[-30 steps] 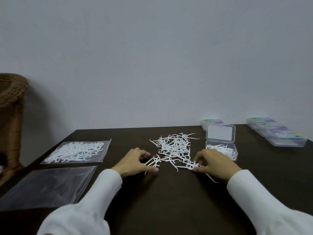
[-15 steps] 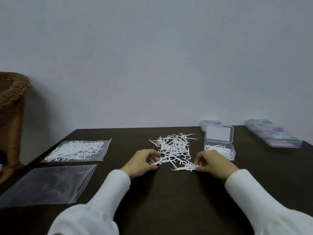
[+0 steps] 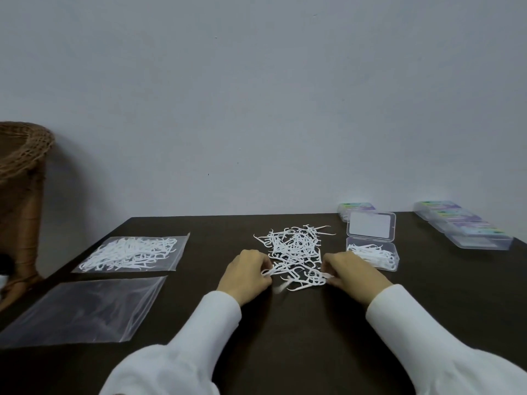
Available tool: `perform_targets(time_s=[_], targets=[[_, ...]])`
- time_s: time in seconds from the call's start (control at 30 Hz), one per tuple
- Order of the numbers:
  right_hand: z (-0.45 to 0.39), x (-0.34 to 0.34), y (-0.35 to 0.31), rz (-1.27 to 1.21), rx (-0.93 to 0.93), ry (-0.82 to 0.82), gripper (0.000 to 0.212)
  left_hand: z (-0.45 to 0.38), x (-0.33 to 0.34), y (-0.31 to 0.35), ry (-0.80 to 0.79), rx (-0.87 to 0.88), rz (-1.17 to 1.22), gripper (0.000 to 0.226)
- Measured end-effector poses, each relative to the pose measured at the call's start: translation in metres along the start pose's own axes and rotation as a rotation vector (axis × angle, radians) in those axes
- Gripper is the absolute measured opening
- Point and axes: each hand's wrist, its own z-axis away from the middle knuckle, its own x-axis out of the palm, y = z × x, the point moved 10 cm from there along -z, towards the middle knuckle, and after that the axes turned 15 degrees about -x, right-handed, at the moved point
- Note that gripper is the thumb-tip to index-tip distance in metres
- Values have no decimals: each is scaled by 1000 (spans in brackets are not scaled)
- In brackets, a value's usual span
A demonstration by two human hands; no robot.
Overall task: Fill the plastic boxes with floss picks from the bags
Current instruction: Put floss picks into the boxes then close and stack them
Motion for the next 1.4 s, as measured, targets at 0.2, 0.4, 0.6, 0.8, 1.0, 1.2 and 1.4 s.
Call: perform_targets(time_s=[0.2,0.4,0.6,0.8,1.0,1.2,1.4], targets=[[-6,5,6,3,9,-39,18,2,1,11,84,4,-72,17],[-9,15,7,33,0,-101,28,-3,16,25,-11,38,-268,23],[-4,5,12,-65,-27,-53,8,-4,20,27,-46,57,-350,25],[2,-36,24,-155,-55,157,7,-10,-2,29,42,90,-242,19],[13,-55,59,-214,46,296,5,-14,-25,51,172,186,-103,14],[29,-64,102,-183,186,355,11,-17,-17,92,199,281,15,16],[25,-37,115,-185,269,232,25,-23,10,129,220,373,73,11]])
